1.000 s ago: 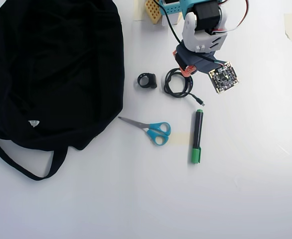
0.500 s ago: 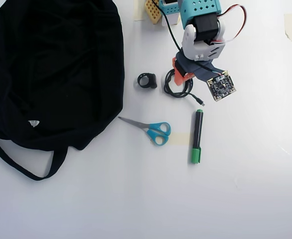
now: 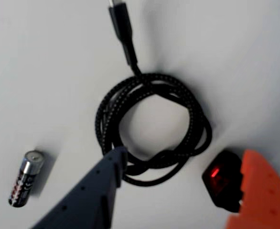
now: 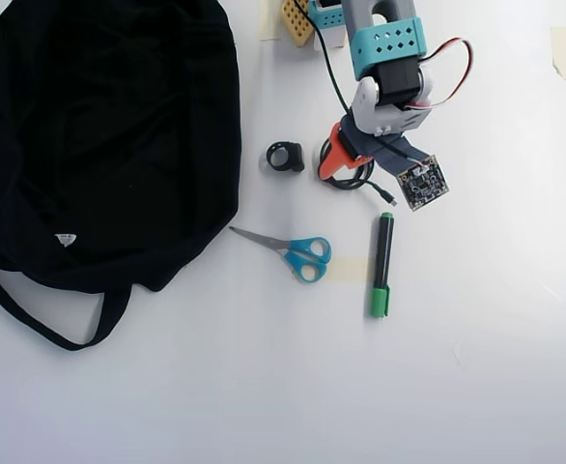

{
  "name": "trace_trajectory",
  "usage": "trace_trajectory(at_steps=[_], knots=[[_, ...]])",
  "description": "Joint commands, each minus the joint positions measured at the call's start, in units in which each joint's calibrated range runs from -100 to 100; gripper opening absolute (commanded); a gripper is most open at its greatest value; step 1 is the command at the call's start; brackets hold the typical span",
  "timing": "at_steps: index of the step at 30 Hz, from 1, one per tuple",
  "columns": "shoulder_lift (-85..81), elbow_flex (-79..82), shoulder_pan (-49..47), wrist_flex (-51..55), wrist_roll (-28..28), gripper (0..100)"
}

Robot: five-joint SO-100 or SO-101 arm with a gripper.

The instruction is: Put the cable into the black bag

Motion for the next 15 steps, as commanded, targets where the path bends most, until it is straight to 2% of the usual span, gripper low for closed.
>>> trace_trajectory(at_steps=[1, 7, 15], knots=[[-0.29, -1.10, -0.65, -0.66, 0.22, 31], [-0.21, -0.29, -0.73, -0.66, 0.48, 31], [-0.13, 2.76, 0.02, -0.75, 4.36, 31]])
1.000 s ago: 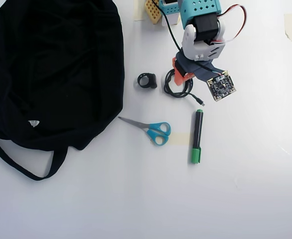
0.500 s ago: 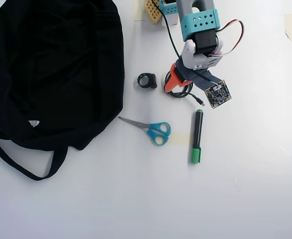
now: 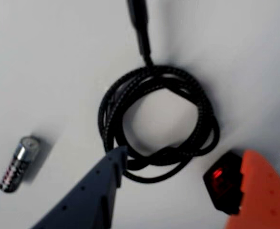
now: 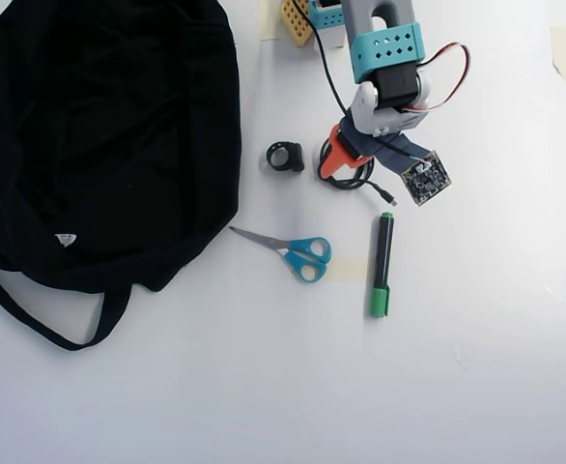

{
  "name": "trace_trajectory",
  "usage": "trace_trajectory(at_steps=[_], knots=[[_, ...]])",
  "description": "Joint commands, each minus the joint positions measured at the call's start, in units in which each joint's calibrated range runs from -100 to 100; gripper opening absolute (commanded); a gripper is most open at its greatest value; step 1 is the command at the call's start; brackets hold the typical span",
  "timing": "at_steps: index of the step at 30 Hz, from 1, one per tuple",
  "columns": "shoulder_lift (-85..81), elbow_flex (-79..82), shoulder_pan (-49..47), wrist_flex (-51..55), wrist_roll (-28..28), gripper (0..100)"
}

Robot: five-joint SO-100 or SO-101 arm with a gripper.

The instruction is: Put the cable into the black bag

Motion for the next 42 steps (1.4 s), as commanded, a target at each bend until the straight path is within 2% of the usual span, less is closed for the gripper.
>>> trace_trajectory(at_steps=[1, 18, 42], knots=[[-0.38, 0.69, 0.31, -0.75, 1.26, 31], [0.70, 7.96, 1.66, -13.32, 2.10, 31], [4.35, 7.87, 3.83, -14.27, 2.15, 31]])
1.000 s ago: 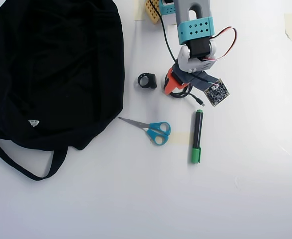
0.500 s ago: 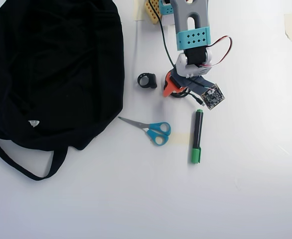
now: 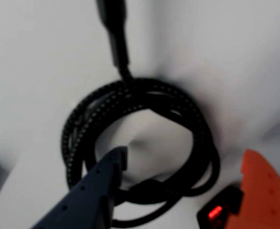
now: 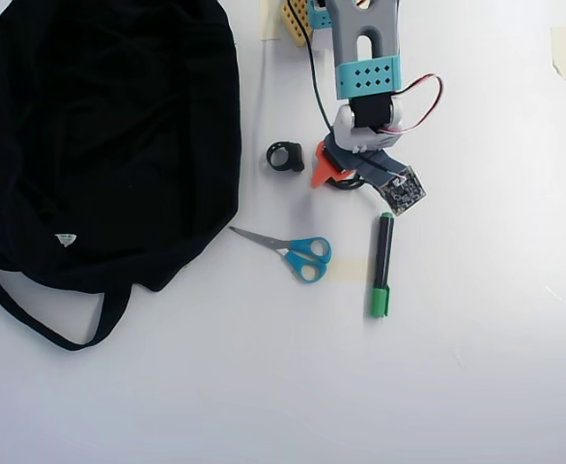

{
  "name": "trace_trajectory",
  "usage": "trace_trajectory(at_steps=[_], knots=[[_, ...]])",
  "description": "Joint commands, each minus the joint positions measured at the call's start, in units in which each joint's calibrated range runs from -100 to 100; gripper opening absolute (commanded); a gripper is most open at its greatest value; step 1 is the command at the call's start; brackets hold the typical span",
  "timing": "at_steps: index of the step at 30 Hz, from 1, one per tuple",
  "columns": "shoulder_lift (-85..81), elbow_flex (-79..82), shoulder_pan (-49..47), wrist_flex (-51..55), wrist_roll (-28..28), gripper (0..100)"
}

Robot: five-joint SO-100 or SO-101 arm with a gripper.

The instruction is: Put the cable into the black bag

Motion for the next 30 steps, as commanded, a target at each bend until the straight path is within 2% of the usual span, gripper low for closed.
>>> trace_trajectory(at_steps=[1, 24, 30], knots=[[-0.21, -0.30, 0.89, -0.45, 0.34, 31], [4.68, -1.20, 0.74, -4.32, 0.29, 30], [4.68, -1.20, 0.67, -4.32, 0.29, 20]])
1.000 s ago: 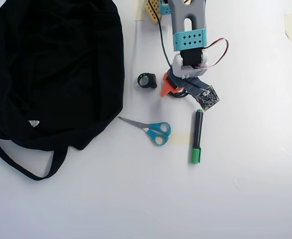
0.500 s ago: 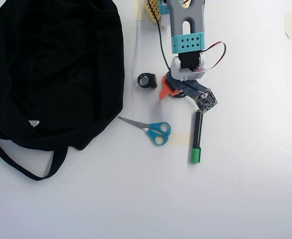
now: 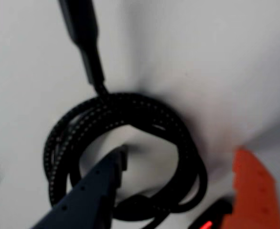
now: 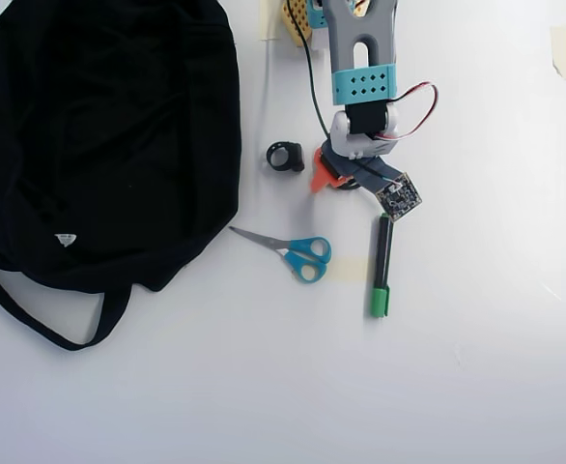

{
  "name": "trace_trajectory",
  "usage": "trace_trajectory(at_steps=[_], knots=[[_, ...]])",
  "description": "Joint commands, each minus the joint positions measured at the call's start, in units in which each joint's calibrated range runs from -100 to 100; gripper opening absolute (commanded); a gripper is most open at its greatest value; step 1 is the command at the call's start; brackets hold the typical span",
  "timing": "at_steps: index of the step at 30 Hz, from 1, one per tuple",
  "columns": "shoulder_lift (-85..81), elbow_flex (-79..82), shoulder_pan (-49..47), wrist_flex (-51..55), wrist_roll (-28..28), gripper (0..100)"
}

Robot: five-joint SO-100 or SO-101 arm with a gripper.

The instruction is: Put the cable into the black bag

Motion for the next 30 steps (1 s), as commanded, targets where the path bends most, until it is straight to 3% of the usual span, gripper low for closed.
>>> trace_trajectory(at_steps=[1, 17, 30], knots=[[0.70, -0.49, -0.14, -0.97, 0.14, 18], [0.70, -0.49, -0.29, -0.97, 0.14, 3], [0.70, -0.49, 0.01, -0.97, 0.14, 2]])
